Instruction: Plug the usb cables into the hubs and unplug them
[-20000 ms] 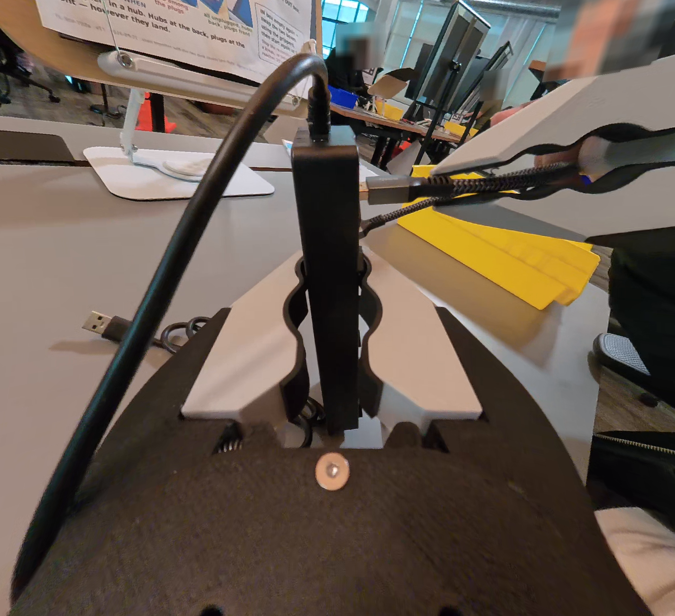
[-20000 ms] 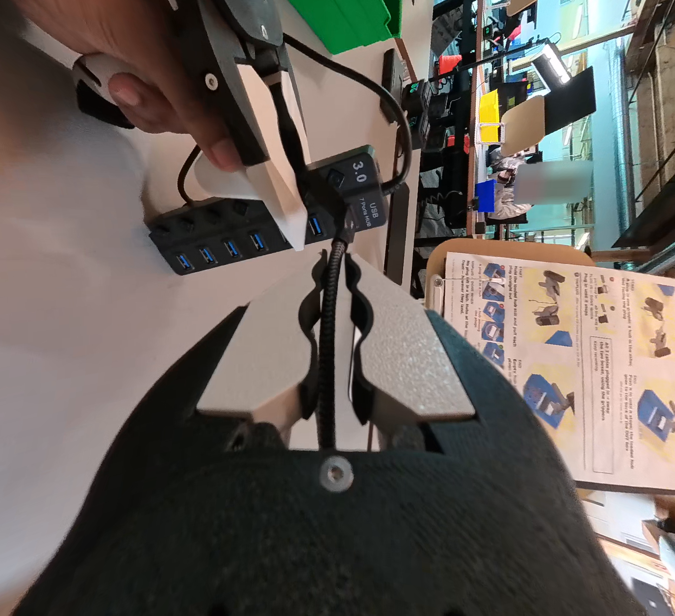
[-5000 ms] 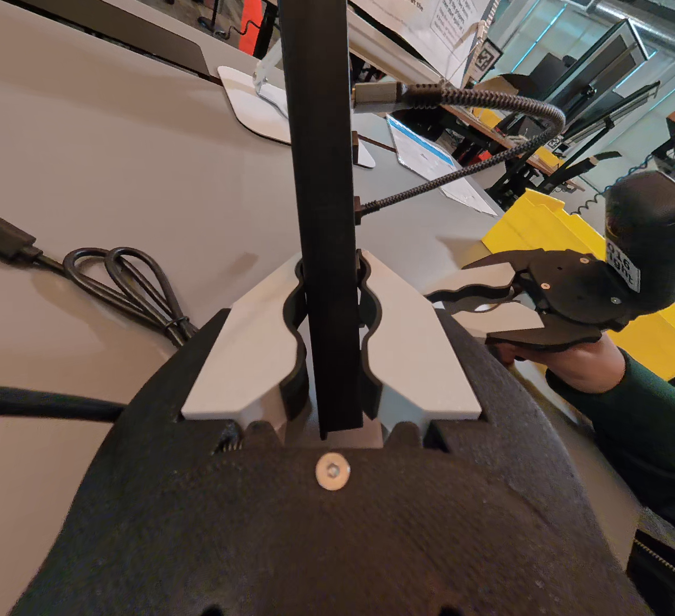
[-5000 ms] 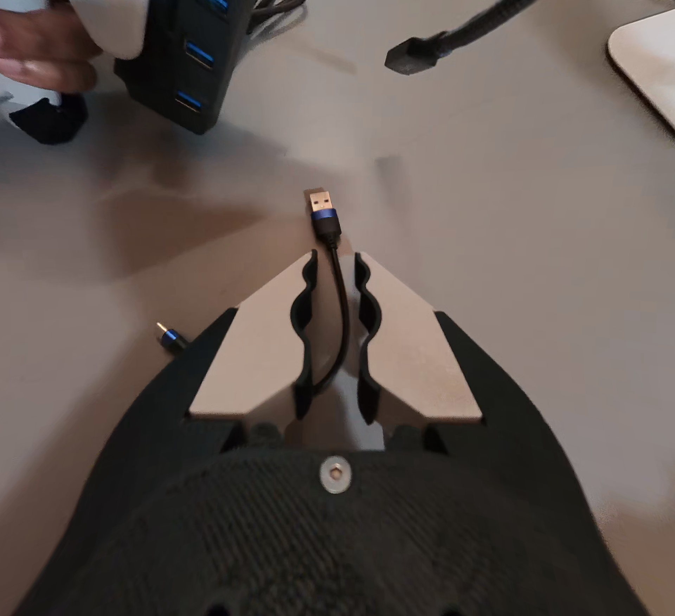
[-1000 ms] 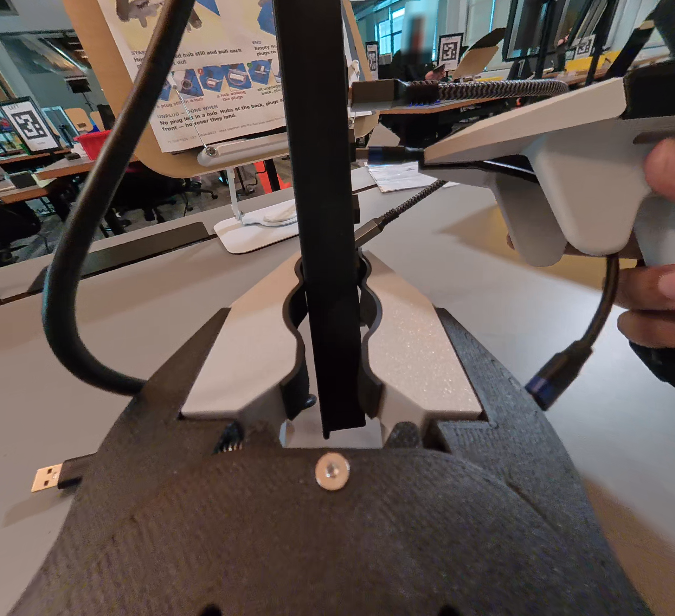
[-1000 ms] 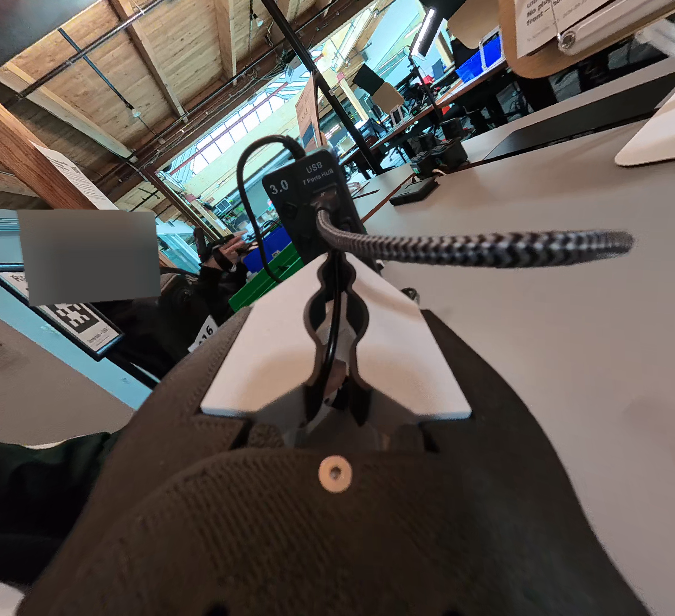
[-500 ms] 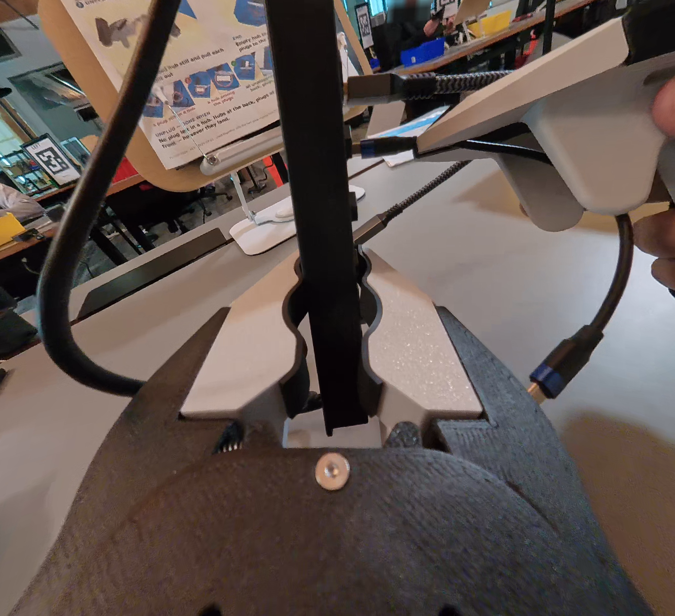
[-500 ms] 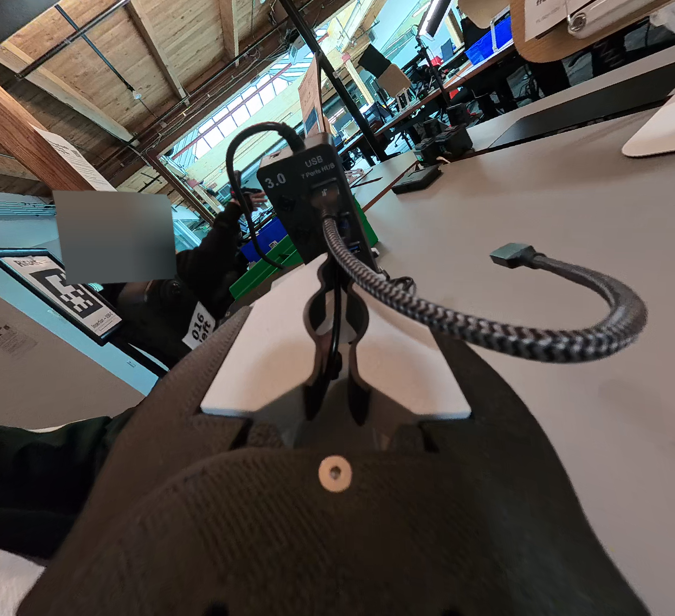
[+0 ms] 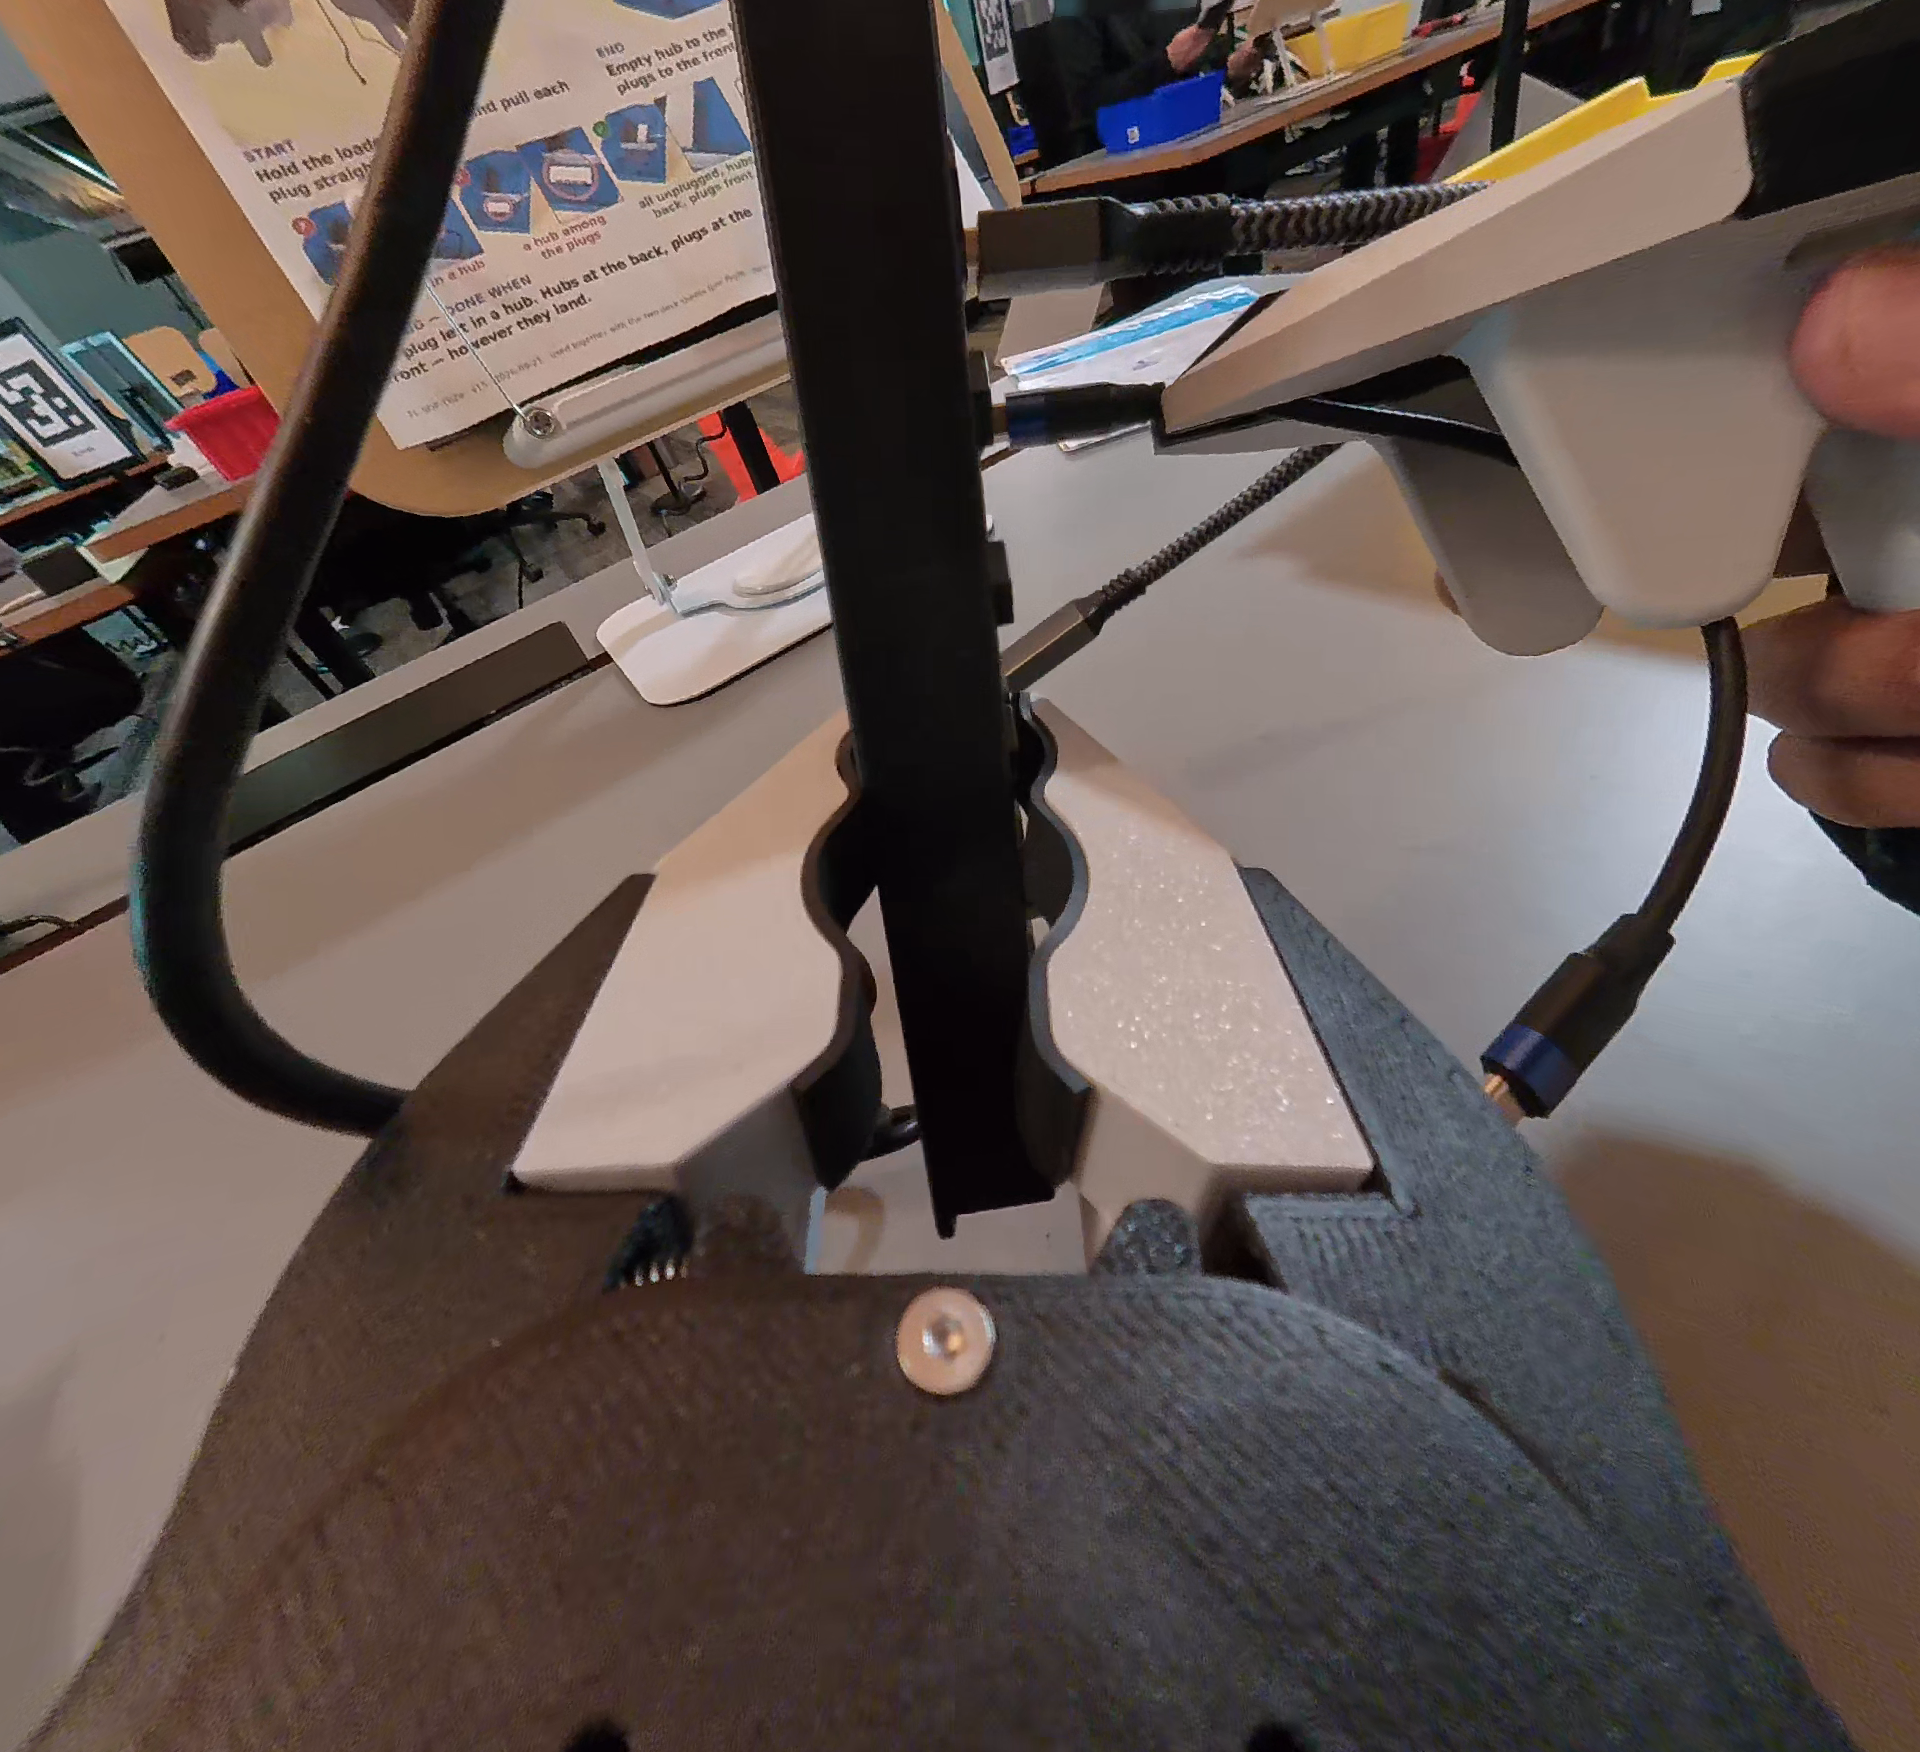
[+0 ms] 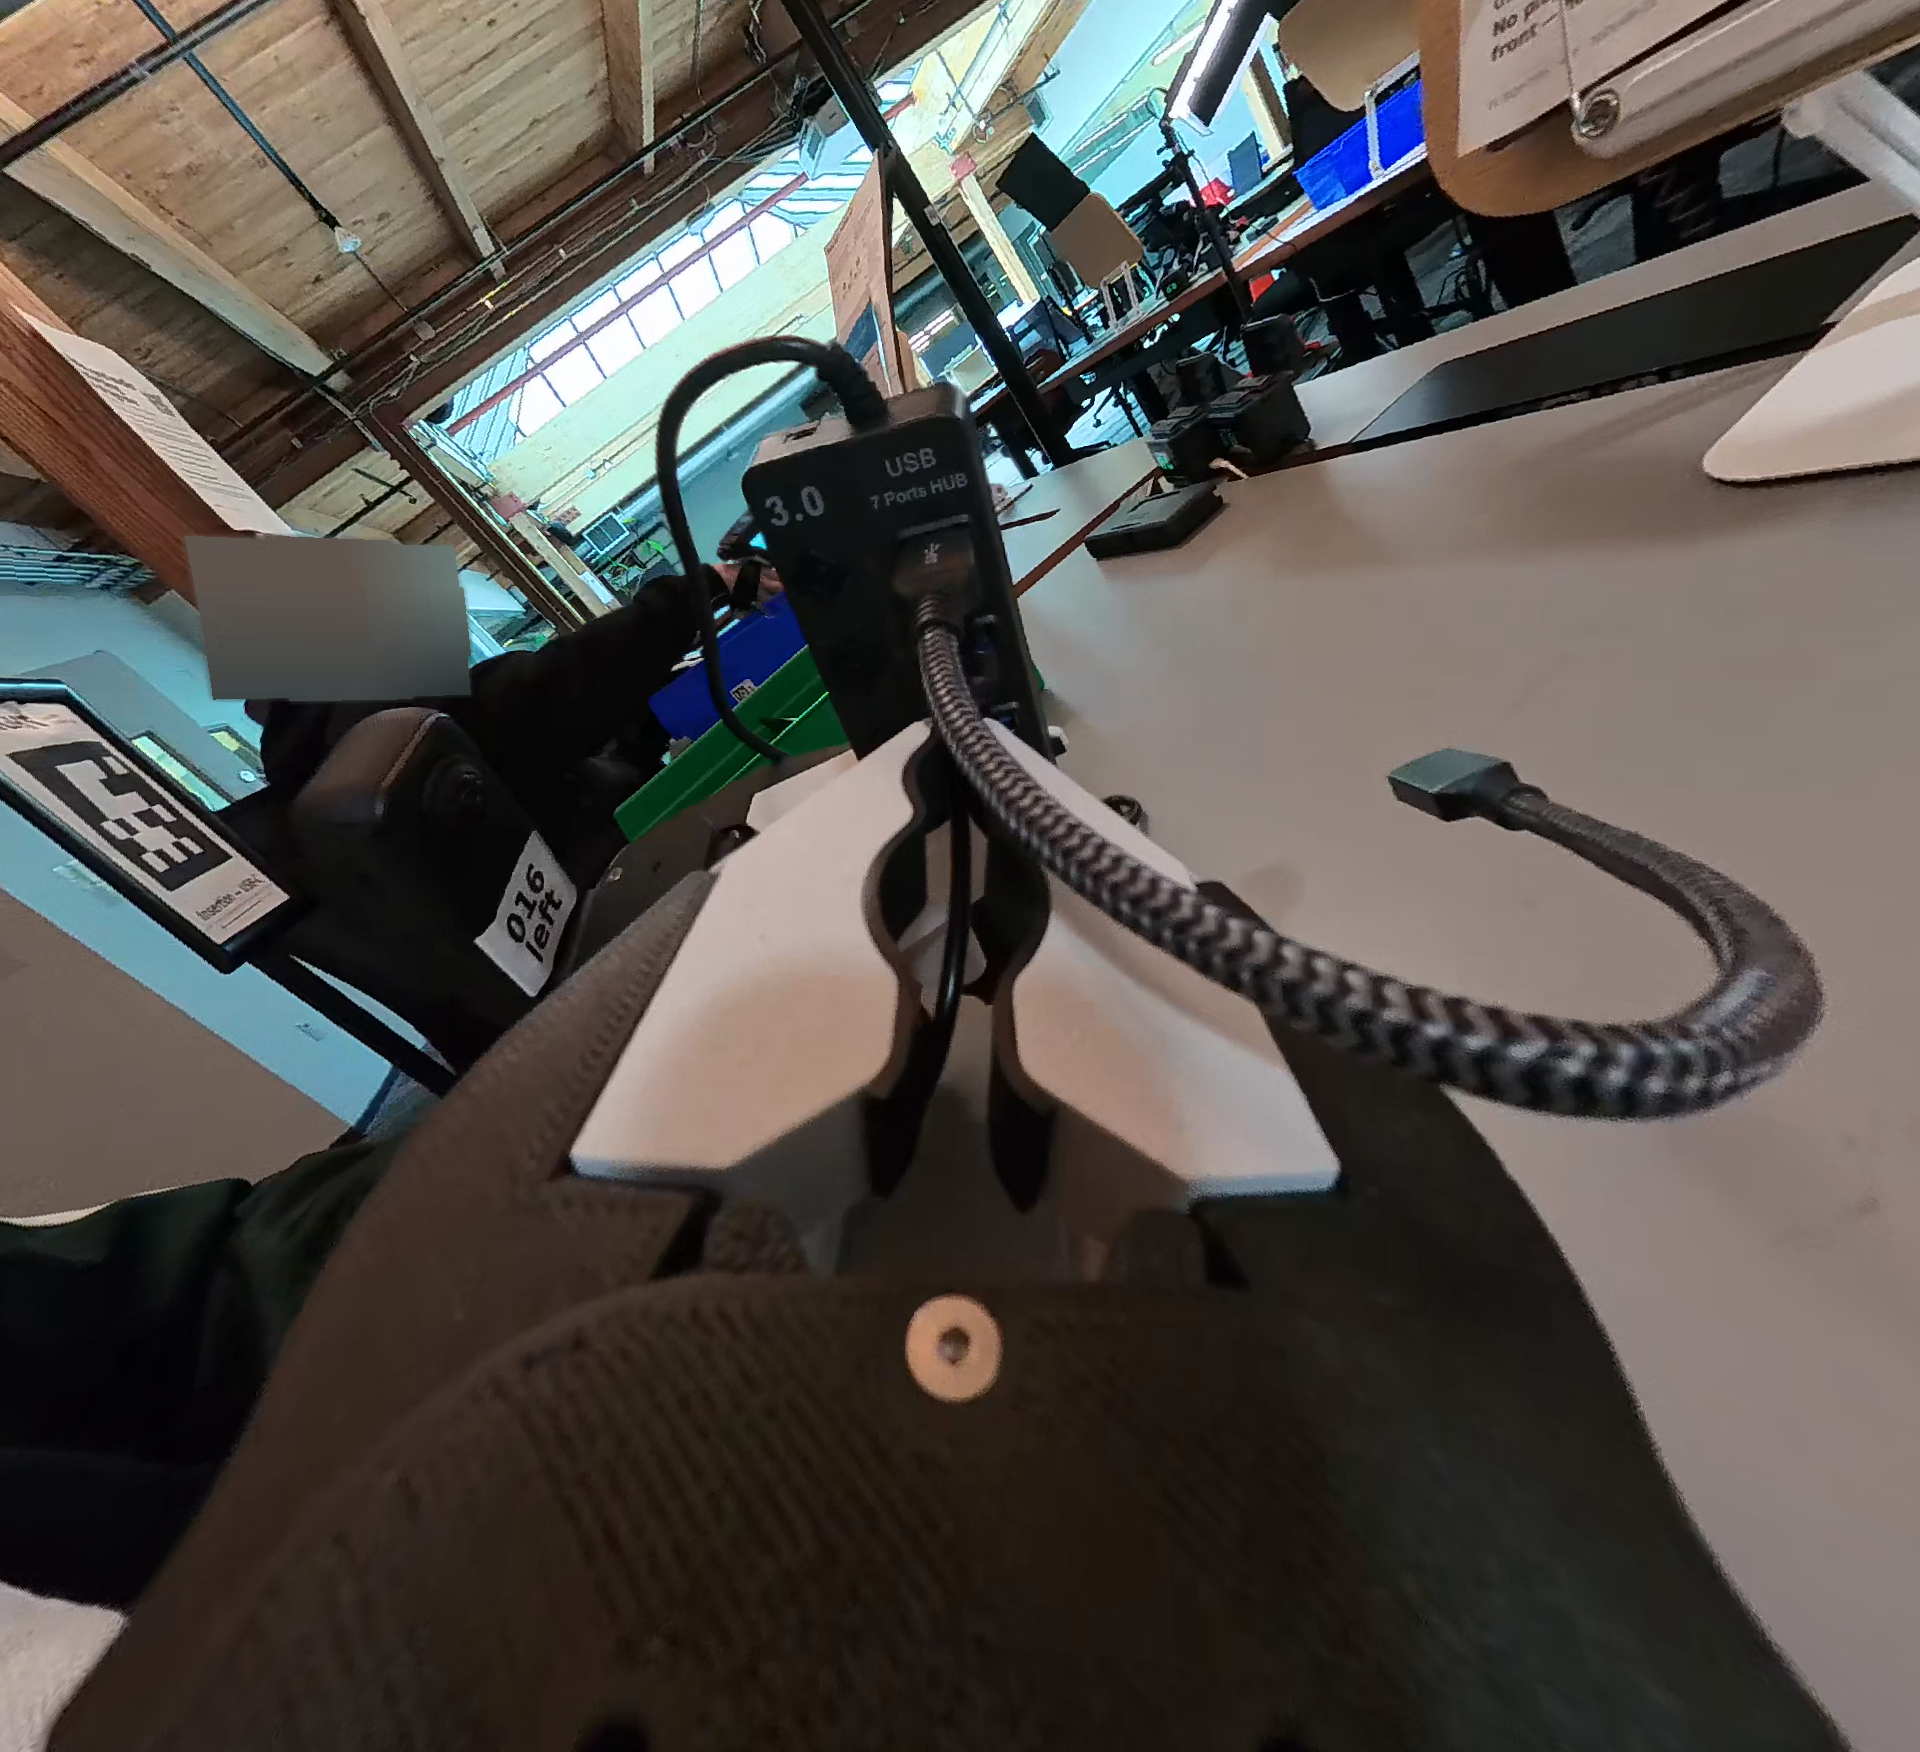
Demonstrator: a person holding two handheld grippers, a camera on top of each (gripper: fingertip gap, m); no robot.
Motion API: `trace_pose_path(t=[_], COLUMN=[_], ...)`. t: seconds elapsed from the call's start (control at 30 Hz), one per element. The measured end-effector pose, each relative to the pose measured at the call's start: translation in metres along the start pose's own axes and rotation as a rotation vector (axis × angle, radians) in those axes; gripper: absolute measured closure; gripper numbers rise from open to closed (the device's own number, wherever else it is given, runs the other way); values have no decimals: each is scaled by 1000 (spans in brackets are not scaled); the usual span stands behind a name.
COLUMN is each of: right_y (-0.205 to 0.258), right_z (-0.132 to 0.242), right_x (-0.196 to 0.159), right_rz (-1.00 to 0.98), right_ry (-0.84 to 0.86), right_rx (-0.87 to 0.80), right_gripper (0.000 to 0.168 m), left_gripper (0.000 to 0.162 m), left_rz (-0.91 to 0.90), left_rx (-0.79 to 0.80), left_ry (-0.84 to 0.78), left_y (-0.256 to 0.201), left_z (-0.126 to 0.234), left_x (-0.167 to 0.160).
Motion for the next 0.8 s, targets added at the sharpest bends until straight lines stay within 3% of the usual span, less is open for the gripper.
trace_pose_path(t=[0.8], right_y=[-4], right_z=[4], right_x=[-2], right_rz=[60], right_ry=[28], right_rx=[-93], right_gripper=[167], left_gripper=[137], left_rz=[38], left_rx=[-93], left_ry=[81], left_y=[-12], left_z=[-3], left_x=[-6])
Point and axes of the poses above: each gripper's, where its closed fingertips meet, z back along the fingers, x out of its top, y = z × x across the jaws, the point moved 1 cm from there along z, back along the fingers, and after that the axes turned 15 degrees about y, right-handed, at the moved point
